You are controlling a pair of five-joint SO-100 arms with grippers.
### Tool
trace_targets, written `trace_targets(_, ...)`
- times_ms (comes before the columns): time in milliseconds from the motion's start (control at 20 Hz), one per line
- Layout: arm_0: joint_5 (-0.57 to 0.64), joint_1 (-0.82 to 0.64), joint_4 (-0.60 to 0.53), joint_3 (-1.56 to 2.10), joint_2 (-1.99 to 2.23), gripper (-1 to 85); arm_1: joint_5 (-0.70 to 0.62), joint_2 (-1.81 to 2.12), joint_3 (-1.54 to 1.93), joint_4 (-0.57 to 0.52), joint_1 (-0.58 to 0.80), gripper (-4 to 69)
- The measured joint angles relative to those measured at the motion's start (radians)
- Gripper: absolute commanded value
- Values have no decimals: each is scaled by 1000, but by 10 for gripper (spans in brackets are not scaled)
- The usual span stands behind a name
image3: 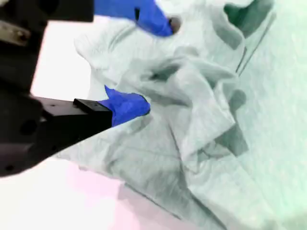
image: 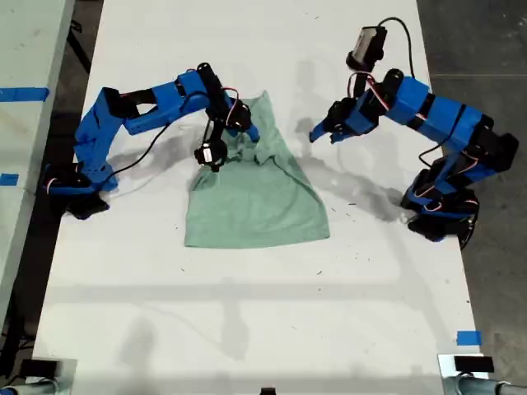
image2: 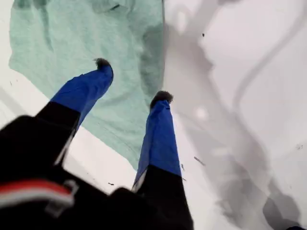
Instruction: Fold tshirt
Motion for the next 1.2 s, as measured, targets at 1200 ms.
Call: trace_targets(1200, -399, 319, -89, 1071, 813, 310, 57, 23, 446, -302, -362, 243)
